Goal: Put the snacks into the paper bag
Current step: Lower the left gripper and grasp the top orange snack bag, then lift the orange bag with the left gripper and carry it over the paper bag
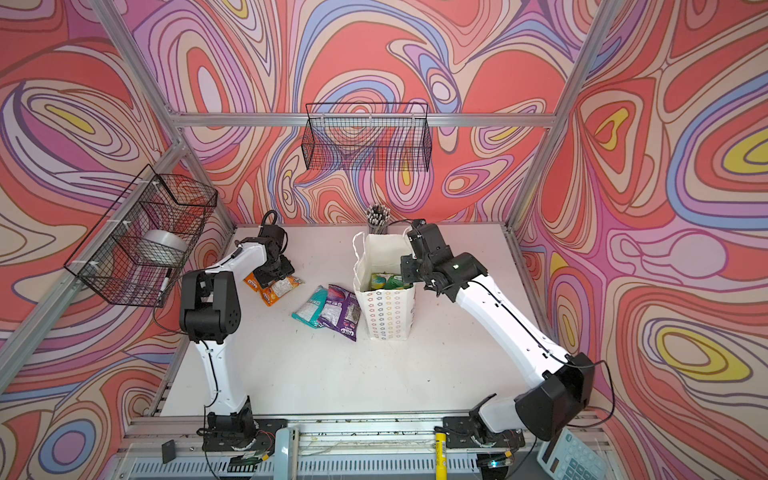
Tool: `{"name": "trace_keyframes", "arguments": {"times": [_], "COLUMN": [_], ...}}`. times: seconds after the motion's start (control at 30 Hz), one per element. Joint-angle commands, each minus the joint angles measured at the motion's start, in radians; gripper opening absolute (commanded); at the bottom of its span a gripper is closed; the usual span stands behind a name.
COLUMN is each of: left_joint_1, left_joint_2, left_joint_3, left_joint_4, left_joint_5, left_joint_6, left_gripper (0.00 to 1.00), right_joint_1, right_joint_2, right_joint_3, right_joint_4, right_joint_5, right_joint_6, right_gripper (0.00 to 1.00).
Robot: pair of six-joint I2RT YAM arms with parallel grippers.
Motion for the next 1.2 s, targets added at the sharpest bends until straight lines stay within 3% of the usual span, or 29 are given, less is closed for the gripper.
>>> {"name": "trace_keyframes", "arguments": {"times": [0.0,0.2,0.4,0.67,0.93,1.17], "left_joint_1": [0.005,0.006,0.006,0.006,0.006,0.006], "left_joint_2": [-0.038,-0.059,-0.199,-0.462,-0.680,-0.957], "left_joint_3": [-0.057,-0.065,-0.167,-0.339,-0.408,-0.456], "left_joint_4": [-0.003,-0.016,0.035,0.115,0.061,-0.028], "left_joint_5": [0.005,0.006,0.073,0.195,0.289,0.355], "left_joint_6": [-0.031,-0.048,-0.105,-0.139,-0.087,-0.004], "left_gripper": [0.54,0.22,0.04,0.00,0.00,0.01], "right_joint_1": [0.003,0.003,0.003,0.003,0.003,0.003], "right_joint_2": [-0.046,-0.051,-0.057,-0.059,-0.062,-0.087], "right_joint_3": [-0.009,-0.016,-0.029,-0.041,-0.032,-0.023], "right_joint_4": [0.028,0.034,0.037,0.048,0.041,0.043], "right_joint_5": [-0.018,-0.014,-0.018,-0.014,-0.024,-0.053], "right_joint_6": [-0.009,-0.008,-0.006,-0.017,-0.018,-0.007], "right_gripper": [0.00,0.00,0.00,0.00,0.00,0.00]}}
